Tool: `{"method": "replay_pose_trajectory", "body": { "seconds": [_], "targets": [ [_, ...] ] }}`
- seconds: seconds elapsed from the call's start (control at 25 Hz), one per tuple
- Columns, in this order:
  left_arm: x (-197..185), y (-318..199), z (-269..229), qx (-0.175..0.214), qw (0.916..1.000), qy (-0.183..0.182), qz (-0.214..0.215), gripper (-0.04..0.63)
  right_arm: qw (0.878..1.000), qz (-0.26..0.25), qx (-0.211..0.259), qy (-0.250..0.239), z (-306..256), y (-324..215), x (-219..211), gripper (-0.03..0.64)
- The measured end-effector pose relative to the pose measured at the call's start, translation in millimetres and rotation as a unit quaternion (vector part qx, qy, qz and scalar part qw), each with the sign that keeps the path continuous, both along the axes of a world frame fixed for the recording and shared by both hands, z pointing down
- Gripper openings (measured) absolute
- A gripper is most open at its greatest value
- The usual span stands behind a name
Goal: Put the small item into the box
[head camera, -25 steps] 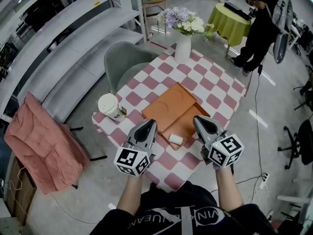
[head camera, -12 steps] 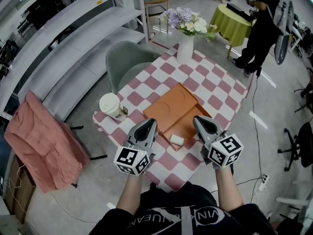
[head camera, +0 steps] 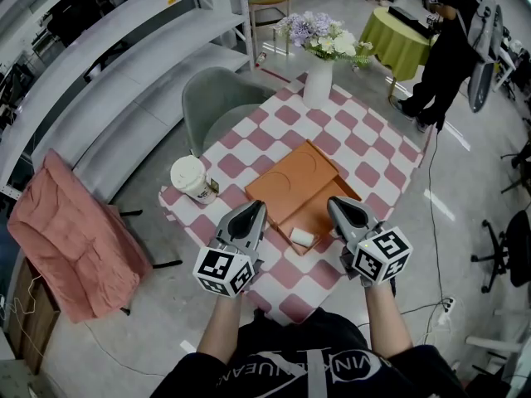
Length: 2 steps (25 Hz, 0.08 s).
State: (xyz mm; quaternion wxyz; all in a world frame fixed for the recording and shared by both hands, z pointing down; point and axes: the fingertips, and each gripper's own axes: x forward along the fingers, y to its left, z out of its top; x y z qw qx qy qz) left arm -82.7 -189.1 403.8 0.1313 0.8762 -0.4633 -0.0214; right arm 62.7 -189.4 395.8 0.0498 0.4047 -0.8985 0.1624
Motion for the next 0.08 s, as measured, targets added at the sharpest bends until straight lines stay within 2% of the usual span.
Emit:
{"method": "replay_pose_trajectory", "body": {
  "seconds": [0.08],
  "targets": [
    [0.0,-0.4,0.2,0.000,1.0000,0.000,-0.001,0.024,1.000,-0.001,-0.001,0.000,0.8,-0.2,-0.1,0.006]
  ]
}}
